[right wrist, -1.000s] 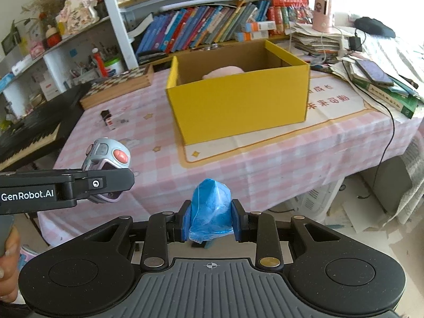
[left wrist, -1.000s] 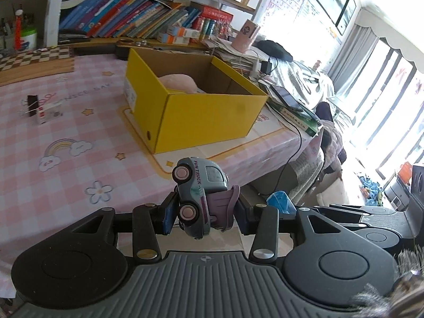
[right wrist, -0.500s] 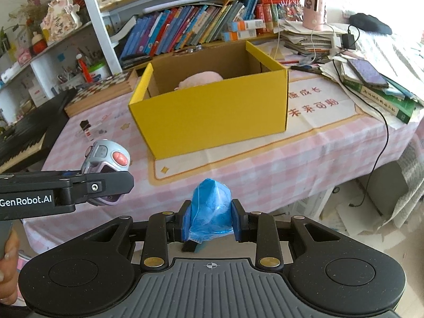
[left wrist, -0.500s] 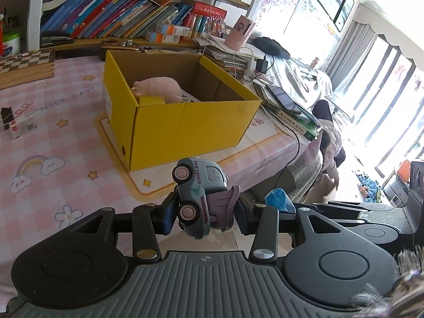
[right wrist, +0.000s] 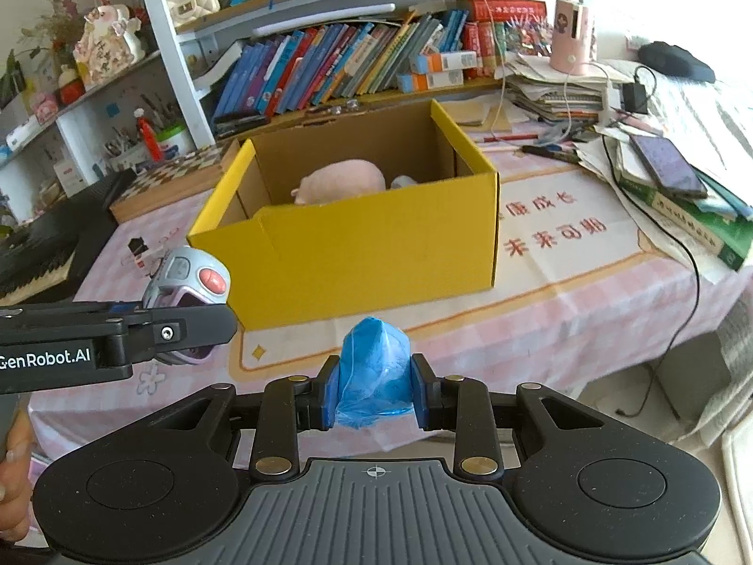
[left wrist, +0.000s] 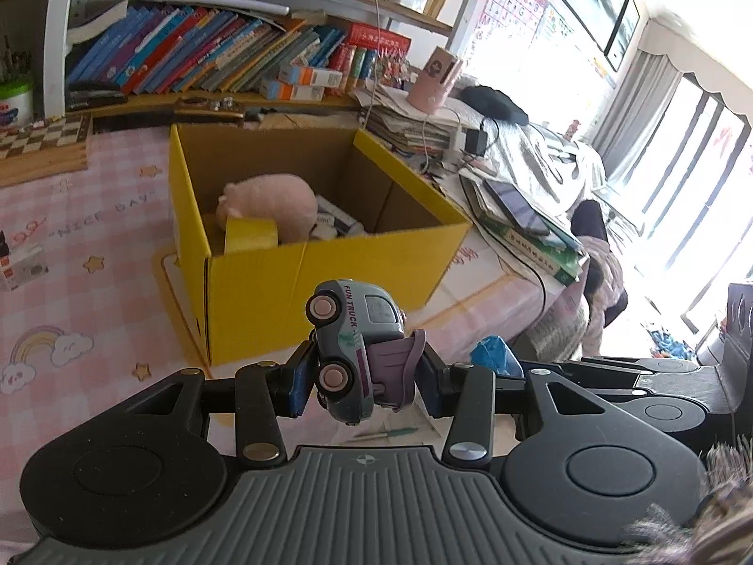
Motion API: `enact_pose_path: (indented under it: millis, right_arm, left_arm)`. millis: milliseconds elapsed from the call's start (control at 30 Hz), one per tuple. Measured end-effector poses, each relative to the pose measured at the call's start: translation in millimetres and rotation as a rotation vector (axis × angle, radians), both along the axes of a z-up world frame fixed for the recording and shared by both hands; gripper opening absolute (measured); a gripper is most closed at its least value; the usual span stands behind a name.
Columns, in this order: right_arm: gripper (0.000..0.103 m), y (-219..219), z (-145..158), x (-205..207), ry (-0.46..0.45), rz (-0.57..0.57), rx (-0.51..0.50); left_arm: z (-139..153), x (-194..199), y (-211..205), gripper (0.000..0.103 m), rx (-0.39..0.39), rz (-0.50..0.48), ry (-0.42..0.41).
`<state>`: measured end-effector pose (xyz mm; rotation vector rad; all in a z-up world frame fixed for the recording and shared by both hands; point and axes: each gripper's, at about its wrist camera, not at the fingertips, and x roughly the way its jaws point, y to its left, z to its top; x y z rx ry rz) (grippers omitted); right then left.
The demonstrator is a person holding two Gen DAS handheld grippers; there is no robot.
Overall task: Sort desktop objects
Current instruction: 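Carry the toy truck with the left gripper while the right carries the blue object to the yellow box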
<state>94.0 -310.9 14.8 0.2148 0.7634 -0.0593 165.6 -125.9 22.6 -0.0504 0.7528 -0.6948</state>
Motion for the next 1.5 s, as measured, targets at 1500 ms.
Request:
enact_pose_path:
  millis: [1500]
  right_arm:
    - [0.029, -44, -10, 185, 0.021, 0.376, -0.175]
  left_arm:
    - [-24, 130, -90, 0.042, 0.236, 0.076, -0.117]
